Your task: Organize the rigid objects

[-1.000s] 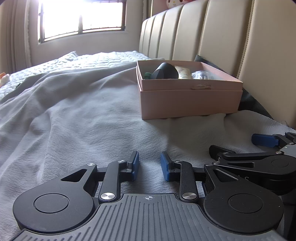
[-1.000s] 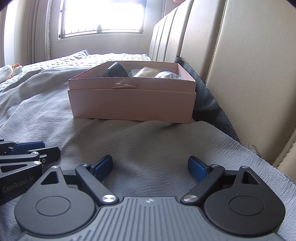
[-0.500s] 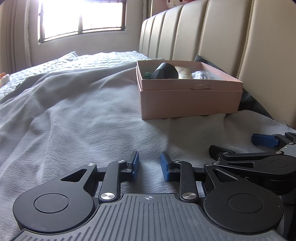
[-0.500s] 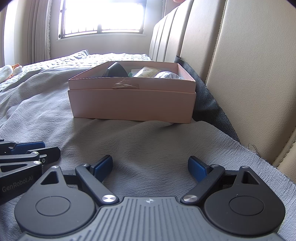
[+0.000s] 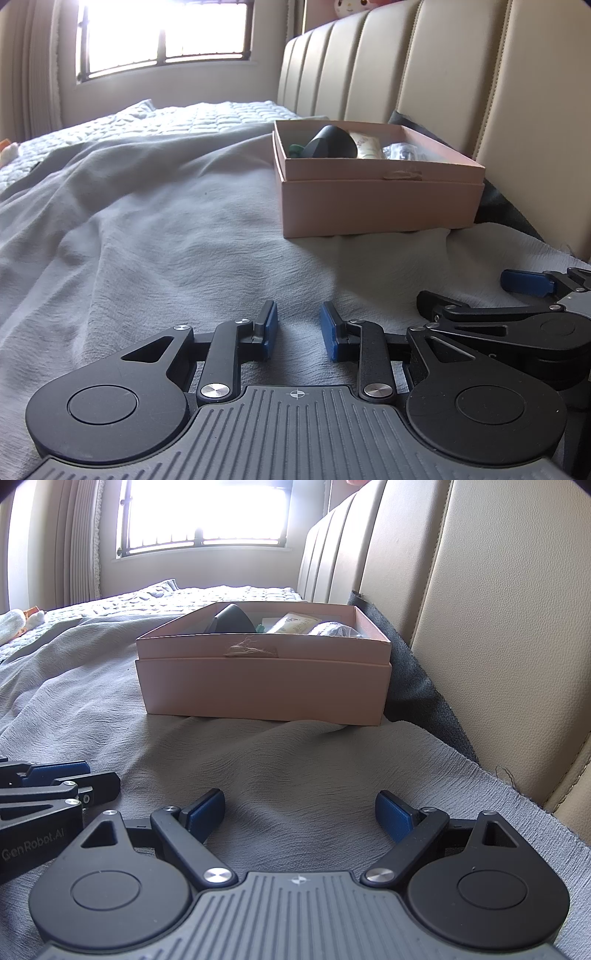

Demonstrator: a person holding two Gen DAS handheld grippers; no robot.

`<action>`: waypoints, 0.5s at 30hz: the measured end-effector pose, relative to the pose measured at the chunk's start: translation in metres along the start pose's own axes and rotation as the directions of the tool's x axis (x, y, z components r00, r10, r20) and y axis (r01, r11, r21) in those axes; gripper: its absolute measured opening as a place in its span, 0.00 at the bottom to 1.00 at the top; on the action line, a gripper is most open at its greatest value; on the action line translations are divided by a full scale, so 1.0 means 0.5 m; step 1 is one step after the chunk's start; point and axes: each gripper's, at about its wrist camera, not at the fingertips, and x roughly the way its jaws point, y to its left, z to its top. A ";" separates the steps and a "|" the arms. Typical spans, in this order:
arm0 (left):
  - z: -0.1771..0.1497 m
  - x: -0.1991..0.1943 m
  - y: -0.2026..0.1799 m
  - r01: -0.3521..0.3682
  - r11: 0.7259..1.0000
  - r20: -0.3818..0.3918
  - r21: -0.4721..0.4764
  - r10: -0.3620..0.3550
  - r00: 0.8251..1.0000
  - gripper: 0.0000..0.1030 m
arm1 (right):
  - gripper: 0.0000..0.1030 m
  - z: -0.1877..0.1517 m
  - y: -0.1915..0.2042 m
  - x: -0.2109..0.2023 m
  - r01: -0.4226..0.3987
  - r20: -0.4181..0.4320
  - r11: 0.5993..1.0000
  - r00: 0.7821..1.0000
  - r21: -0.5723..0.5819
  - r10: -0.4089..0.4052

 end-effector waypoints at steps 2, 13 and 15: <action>0.000 0.000 -0.001 -0.001 1.000 0.000 0.001 0.001 1.000 0.29 | 0.87 0.000 0.000 0.000 0.000 0.000 1.000 1.000 0.000 0.000; -0.001 -0.001 0.000 -0.002 1.000 0.001 0.002 0.002 1.000 0.29 | 0.87 0.000 0.000 0.000 0.000 0.000 1.000 1.000 0.000 0.000; -0.001 -0.001 0.000 -0.003 1.000 0.001 0.003 0.003 1.000 0.29 | 0.87 0.000 0.000 0.000 0.000 0.000 1.000 1.000 0.000 0.000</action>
